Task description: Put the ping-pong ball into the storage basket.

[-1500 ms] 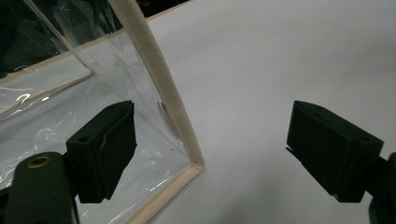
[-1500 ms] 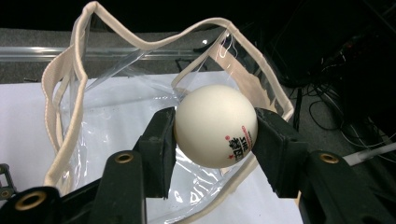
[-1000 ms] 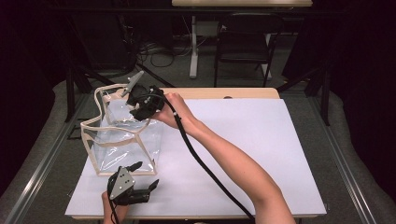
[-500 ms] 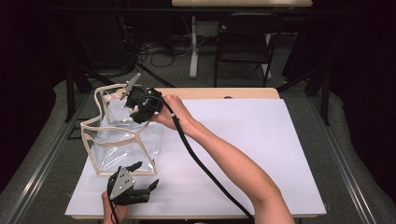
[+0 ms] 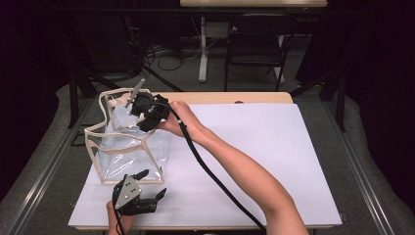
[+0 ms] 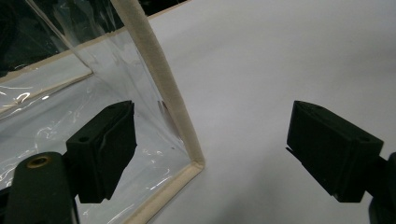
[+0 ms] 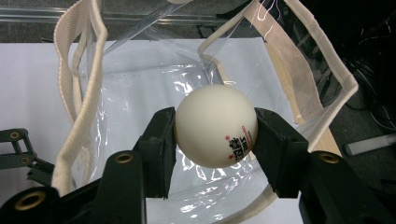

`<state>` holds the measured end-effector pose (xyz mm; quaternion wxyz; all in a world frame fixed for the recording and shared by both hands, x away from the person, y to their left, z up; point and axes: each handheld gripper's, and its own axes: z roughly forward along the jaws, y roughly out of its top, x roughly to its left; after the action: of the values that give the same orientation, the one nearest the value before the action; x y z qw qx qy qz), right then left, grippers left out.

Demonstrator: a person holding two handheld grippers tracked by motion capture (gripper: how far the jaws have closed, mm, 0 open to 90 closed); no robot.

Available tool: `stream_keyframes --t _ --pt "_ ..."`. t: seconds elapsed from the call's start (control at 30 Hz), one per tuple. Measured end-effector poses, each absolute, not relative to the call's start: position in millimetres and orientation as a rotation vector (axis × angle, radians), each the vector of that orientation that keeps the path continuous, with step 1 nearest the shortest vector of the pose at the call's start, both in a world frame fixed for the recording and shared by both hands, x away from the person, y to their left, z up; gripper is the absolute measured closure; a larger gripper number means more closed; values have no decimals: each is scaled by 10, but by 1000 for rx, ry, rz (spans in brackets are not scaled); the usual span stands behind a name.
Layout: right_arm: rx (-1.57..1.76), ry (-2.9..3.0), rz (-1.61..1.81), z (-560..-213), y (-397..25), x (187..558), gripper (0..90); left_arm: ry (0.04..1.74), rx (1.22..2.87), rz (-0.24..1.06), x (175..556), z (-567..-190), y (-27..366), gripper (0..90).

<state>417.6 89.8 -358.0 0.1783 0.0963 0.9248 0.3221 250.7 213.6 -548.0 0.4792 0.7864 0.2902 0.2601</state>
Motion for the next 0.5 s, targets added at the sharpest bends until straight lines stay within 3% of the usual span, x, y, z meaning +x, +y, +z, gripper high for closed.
stream_keyframes --t 0.5 --pt "293 2647 878 -3630 915 4210 507 708 1917 635 2506 -5480 2136 161"
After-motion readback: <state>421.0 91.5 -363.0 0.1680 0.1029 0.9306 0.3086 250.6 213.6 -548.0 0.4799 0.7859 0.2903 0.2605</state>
